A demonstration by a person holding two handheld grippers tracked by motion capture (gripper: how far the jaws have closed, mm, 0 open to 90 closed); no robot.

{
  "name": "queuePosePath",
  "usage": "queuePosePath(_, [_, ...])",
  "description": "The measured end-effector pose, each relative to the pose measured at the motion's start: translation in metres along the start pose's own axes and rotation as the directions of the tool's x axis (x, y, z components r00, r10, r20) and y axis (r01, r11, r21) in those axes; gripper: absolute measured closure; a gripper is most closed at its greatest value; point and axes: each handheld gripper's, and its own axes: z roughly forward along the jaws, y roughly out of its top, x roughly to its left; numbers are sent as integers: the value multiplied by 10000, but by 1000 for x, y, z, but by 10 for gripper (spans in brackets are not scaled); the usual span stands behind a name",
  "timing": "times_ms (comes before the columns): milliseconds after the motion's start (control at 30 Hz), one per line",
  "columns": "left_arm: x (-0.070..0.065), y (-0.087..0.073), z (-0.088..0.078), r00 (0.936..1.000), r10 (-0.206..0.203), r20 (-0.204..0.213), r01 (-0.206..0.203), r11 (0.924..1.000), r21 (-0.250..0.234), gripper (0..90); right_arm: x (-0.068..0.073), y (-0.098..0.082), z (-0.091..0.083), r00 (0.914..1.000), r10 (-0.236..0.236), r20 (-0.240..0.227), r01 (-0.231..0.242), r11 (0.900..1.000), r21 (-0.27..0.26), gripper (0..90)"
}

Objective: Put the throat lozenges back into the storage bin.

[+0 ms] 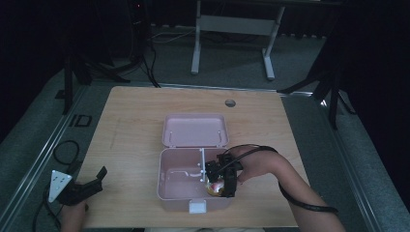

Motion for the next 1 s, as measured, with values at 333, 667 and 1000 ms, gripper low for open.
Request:
queuePosePath(333, [0, 0, 0, 10000, 17, 23, -17, 10000, 36, 4, -9, 2, 23, 9960, 739, -512, -689, 9933, 924, 212])
queuePosePath(667, [0, 0, 0, 10000, 10, 24, -10, 10000, 29, 4, -10, -3, 8, 9961, 880, -51, -879, 9961, 9, 137])
queuePosePath(1000, [0, 0, 0, 10000, 7, 25, -7, 10000, 35, 4, -3, -28, -39, 9883, 1318, 763, -1081, 9600, -2582, 128])
